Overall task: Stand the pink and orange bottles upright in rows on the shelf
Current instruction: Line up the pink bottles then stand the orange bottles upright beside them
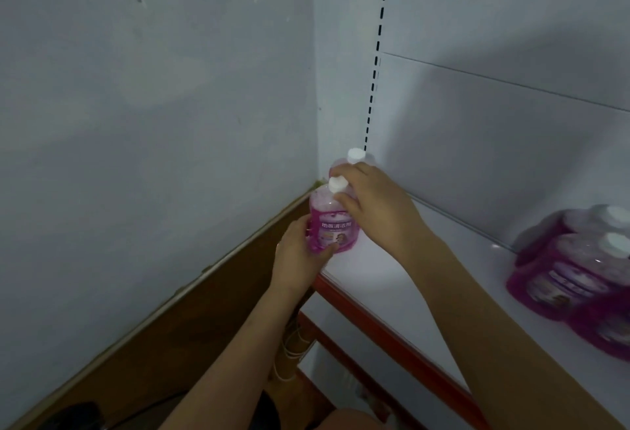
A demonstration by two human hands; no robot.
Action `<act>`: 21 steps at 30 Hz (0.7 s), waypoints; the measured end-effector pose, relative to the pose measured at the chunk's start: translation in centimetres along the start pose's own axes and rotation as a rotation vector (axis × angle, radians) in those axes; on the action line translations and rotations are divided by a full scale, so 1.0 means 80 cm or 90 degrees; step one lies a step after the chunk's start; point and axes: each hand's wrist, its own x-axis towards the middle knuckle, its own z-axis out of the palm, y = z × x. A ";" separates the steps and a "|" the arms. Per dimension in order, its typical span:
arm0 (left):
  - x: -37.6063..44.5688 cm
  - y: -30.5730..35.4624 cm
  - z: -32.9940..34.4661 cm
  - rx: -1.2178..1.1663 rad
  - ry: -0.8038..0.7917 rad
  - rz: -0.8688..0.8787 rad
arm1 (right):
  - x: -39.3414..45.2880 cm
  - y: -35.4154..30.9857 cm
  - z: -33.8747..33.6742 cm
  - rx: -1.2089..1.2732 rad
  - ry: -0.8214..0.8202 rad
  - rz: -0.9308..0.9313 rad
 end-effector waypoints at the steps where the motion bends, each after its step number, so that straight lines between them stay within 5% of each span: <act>1: 0.003 0.001 0.001 0.013 -0.010 -0.007 | -0.001 0.001 -0.002 -0.001 -0.003 0.002; 21: 0.059 0.159 0.135 -0.104 -0.293 0.193 | -0.094 0.128 -0.151 -0.152 0.044 0.202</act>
